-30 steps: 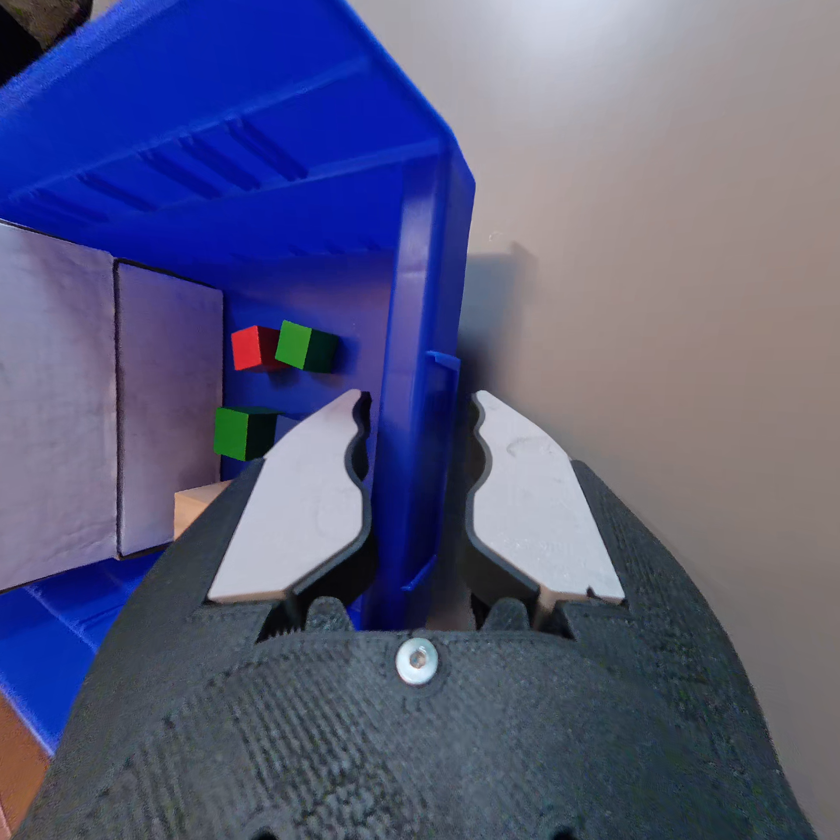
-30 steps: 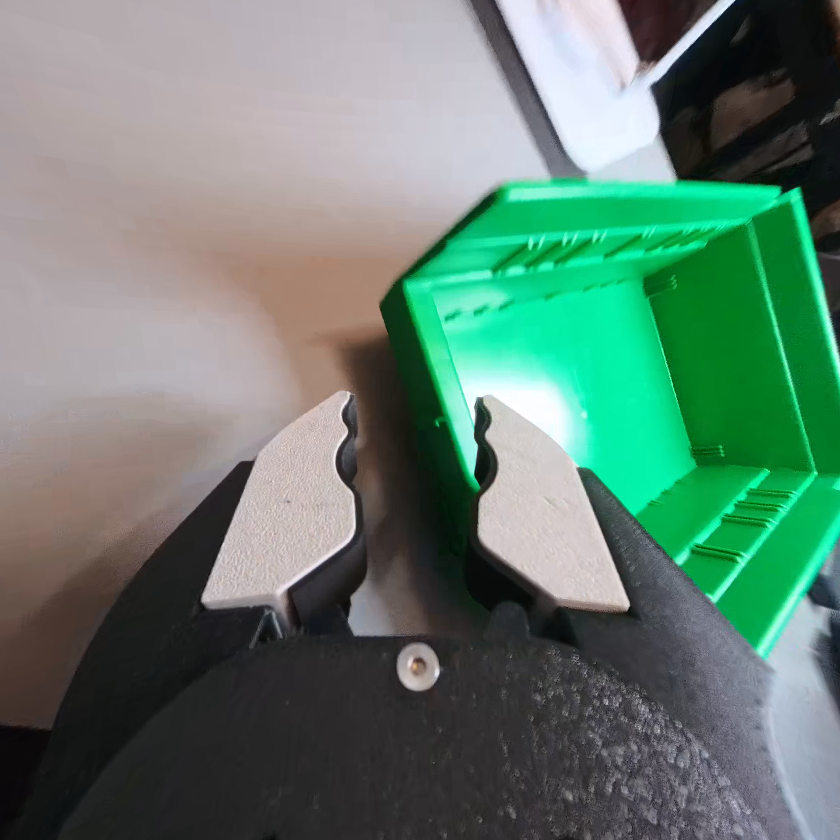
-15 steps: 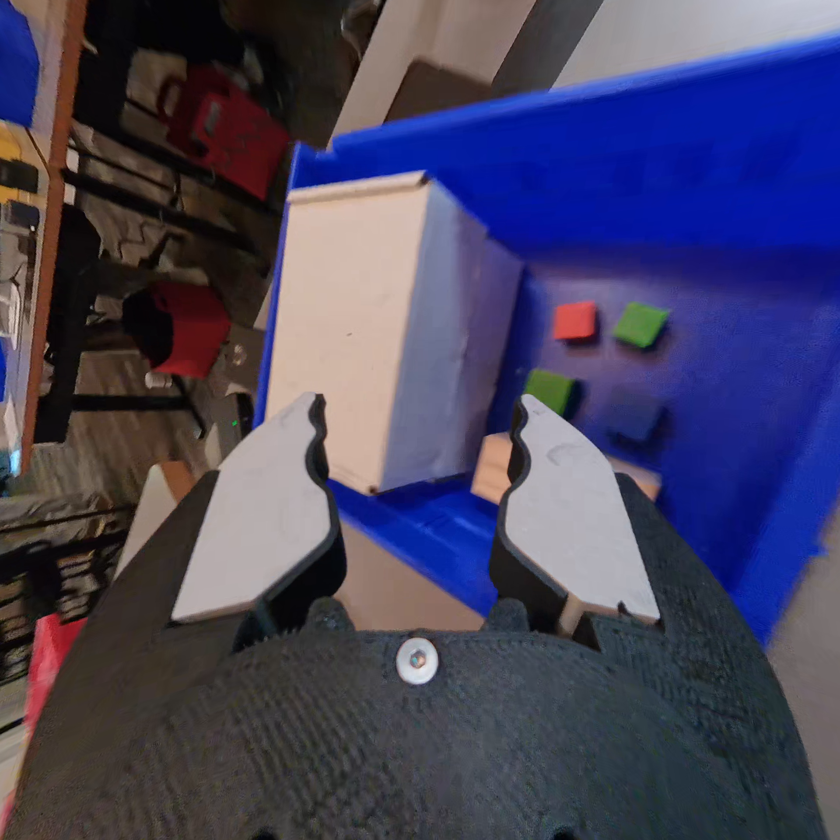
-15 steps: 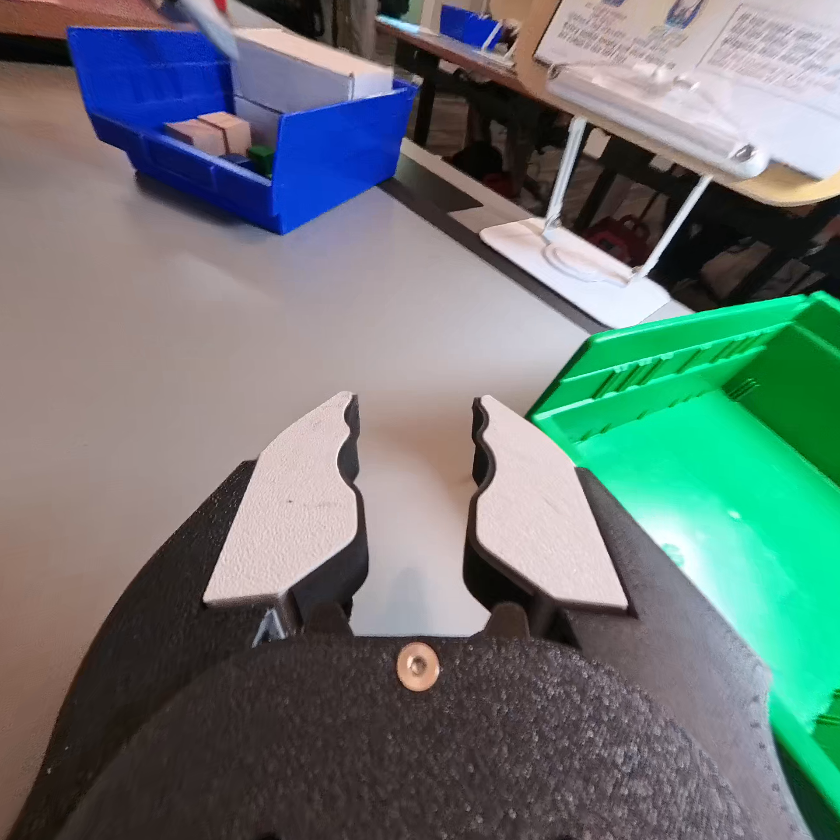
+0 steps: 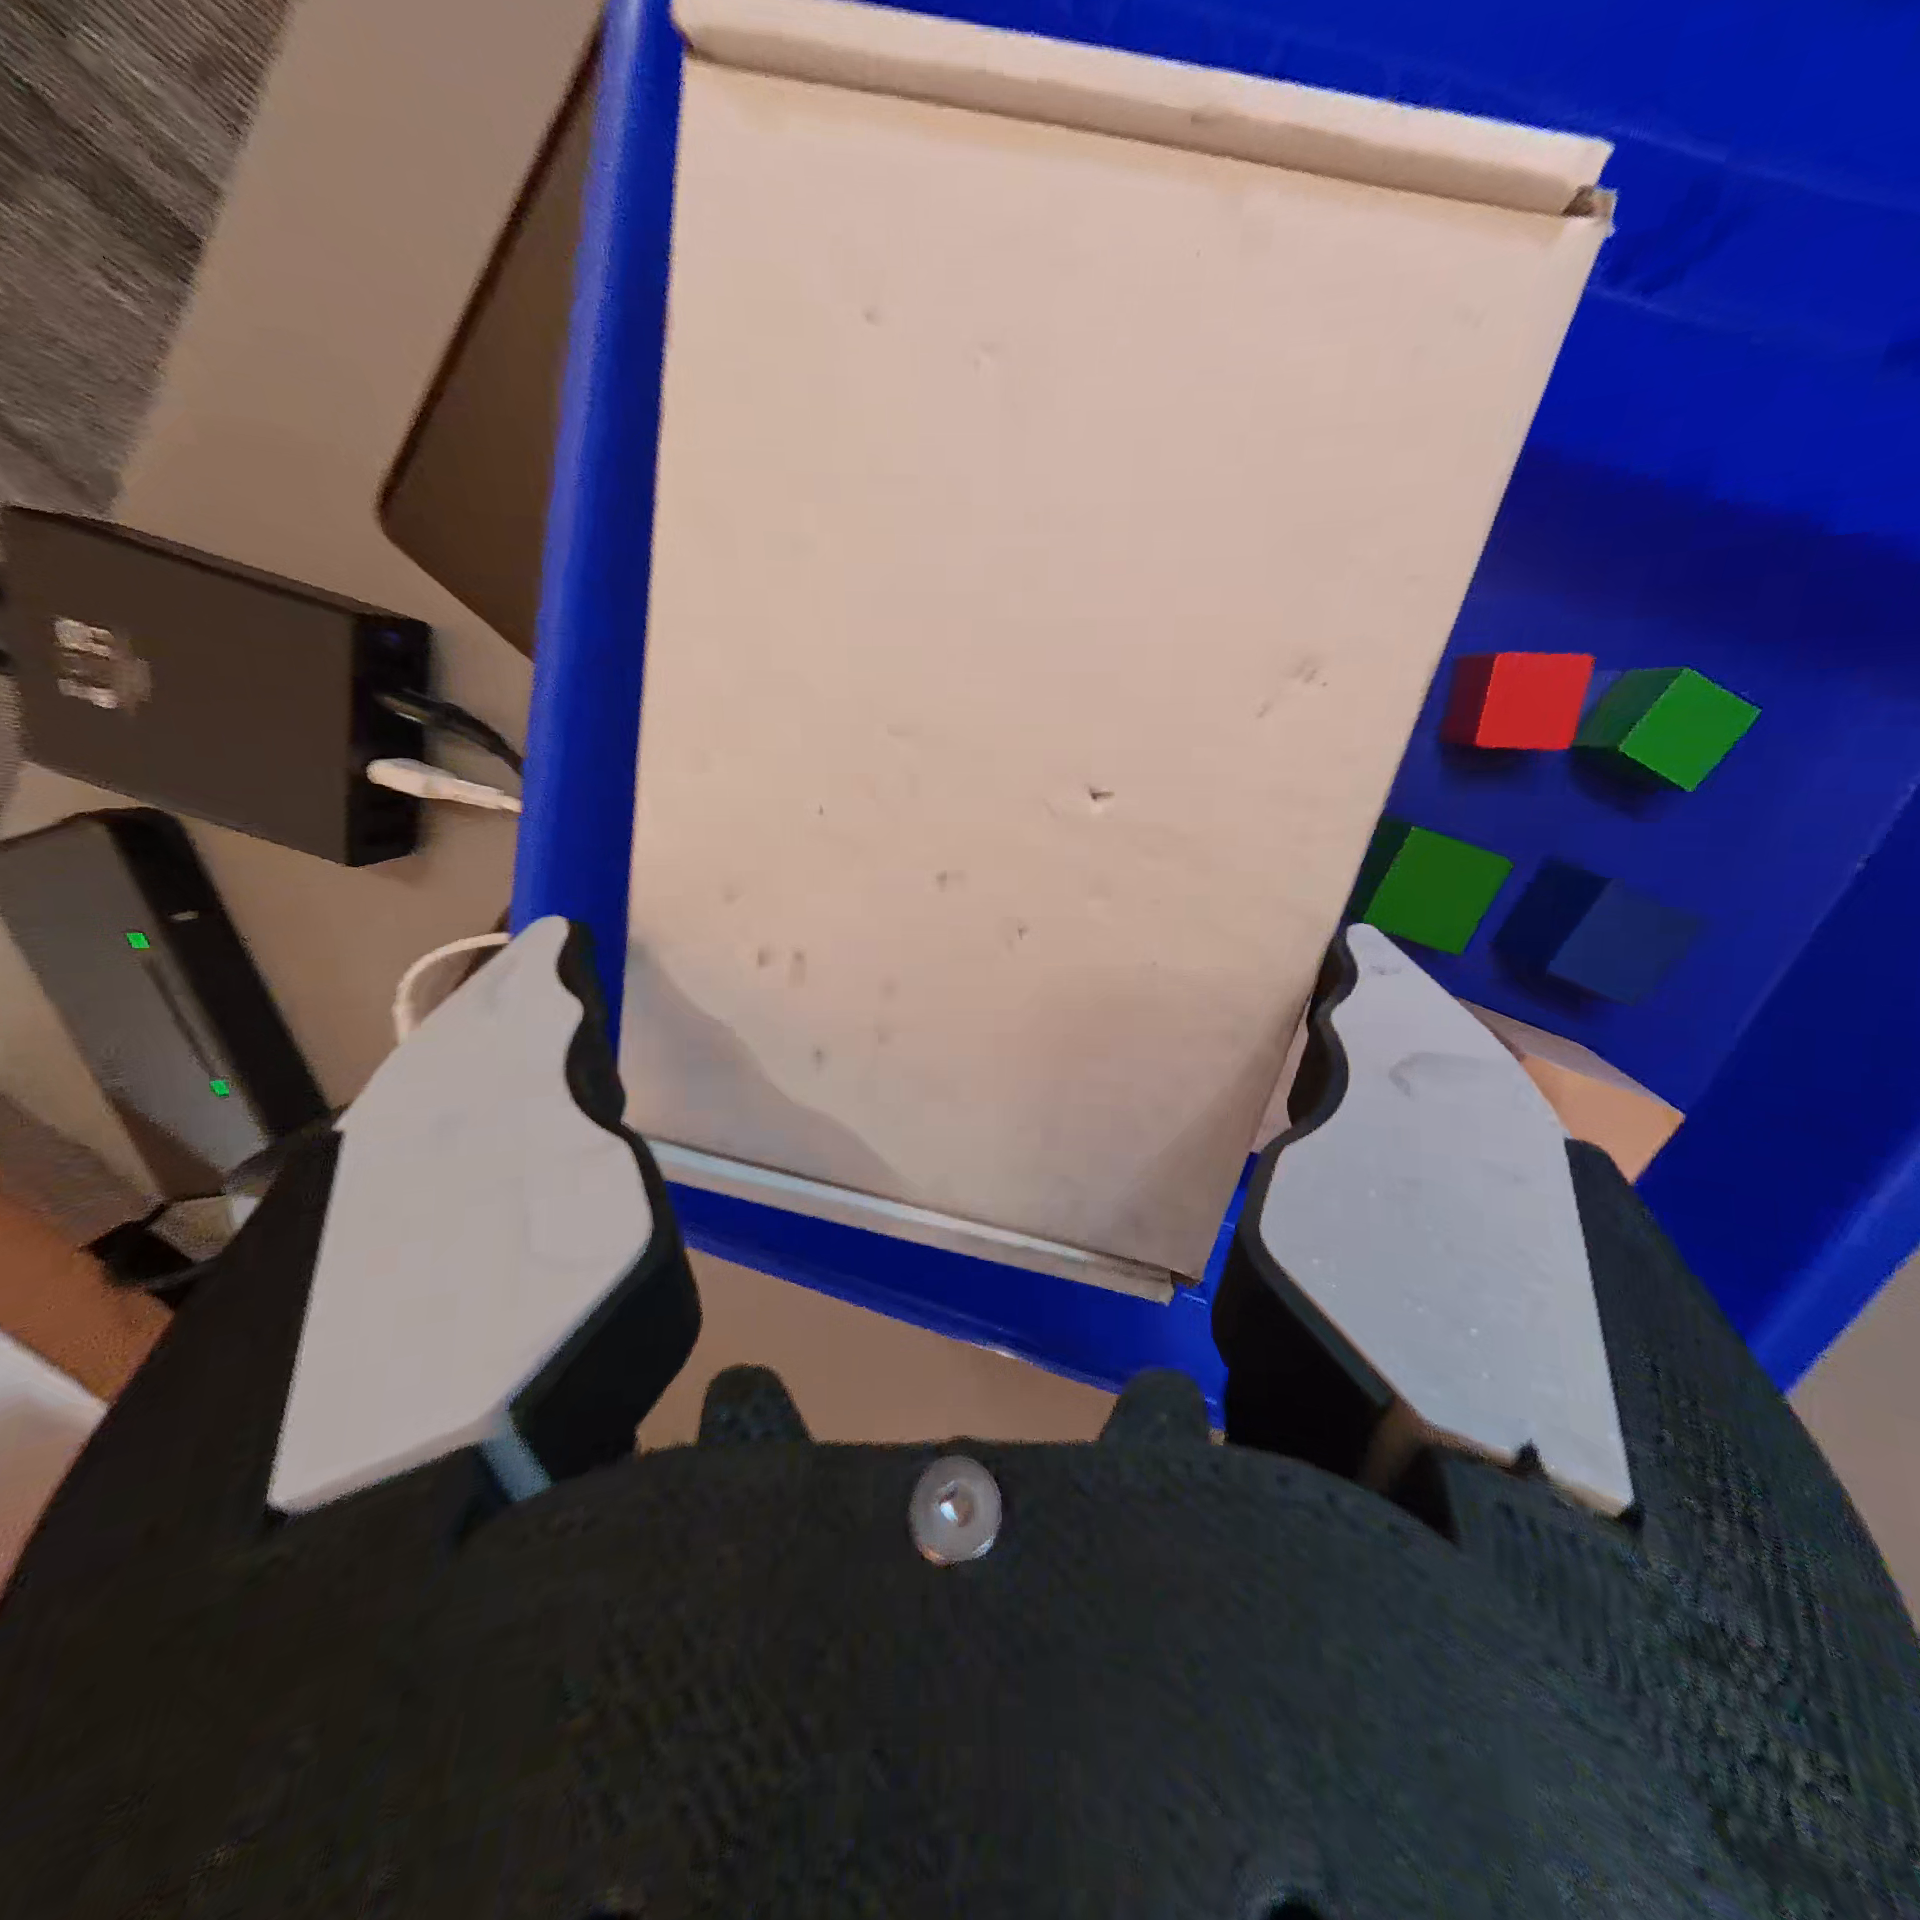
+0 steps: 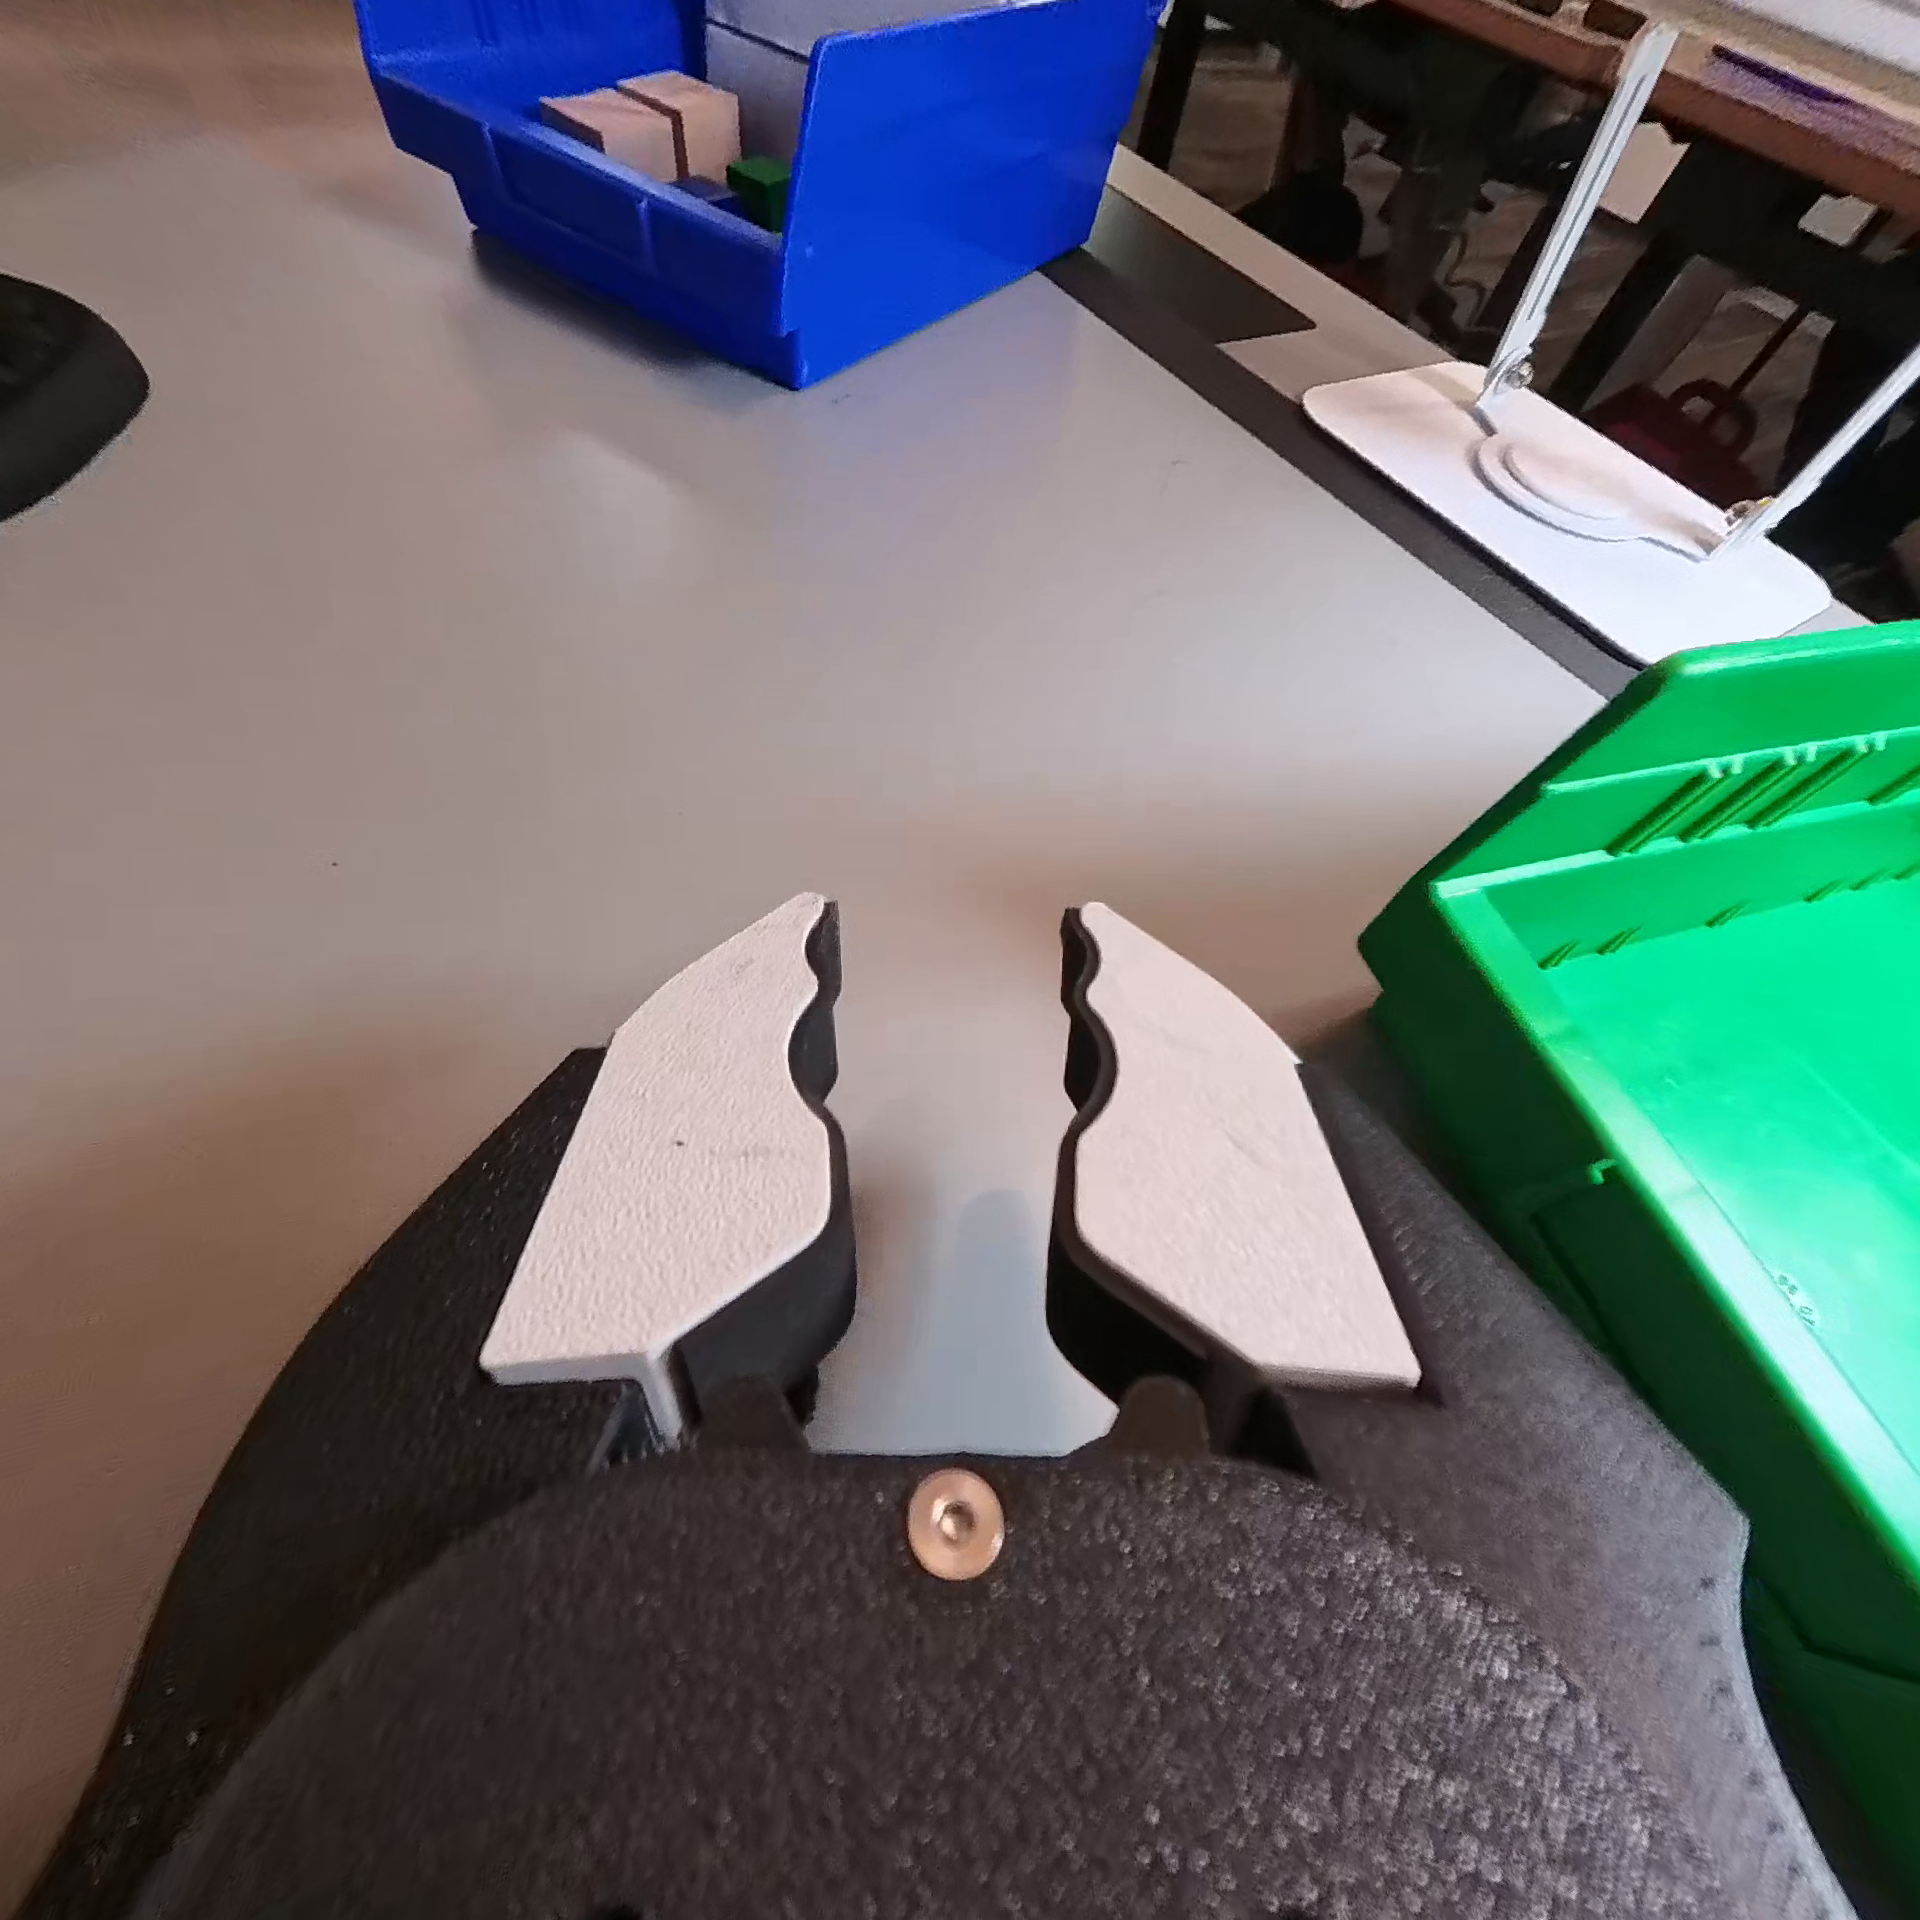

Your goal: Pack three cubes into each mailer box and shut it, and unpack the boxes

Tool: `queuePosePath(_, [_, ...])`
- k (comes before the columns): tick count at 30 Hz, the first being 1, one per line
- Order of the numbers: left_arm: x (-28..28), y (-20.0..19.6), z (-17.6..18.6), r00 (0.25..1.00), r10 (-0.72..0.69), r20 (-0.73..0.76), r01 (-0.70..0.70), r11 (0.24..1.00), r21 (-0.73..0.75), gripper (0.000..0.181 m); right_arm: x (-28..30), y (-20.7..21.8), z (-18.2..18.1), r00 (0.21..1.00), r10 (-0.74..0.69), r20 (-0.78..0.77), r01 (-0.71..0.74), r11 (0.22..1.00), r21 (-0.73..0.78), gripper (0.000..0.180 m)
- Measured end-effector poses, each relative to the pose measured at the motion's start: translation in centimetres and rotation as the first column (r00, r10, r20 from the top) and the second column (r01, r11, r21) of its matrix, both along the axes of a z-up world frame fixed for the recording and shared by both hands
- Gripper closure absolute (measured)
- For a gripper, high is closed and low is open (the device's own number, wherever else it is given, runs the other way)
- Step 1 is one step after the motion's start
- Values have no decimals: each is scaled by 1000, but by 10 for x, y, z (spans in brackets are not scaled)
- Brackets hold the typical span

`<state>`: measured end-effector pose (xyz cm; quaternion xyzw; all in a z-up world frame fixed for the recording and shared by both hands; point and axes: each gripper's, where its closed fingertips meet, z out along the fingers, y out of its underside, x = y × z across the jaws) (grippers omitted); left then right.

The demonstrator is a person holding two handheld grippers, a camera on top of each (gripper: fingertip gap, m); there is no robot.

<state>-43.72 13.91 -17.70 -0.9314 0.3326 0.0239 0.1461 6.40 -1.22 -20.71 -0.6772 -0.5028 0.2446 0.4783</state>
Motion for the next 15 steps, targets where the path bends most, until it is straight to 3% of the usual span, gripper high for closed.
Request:
queuePosePath(3, [-4, -4, -11, 999, -15, -47, 12, 997, -77, 52, -1, -3, -2, 1000, 13, 7, -13, 1000, -2, 140])
queuePosePath(8, [-5, -7, -13, 989, -64, -137, 54, 995, -79, 52, -1, -4, -1, 1000, 20, 14, -20, 1000, 9, 142])
queuePosePath(15, [14, -14, -3, 997, -54, -55, 54, 998, -10, 54, 2, -7, 8, 1000, 12, -19, -11, 1000, 19, 144])
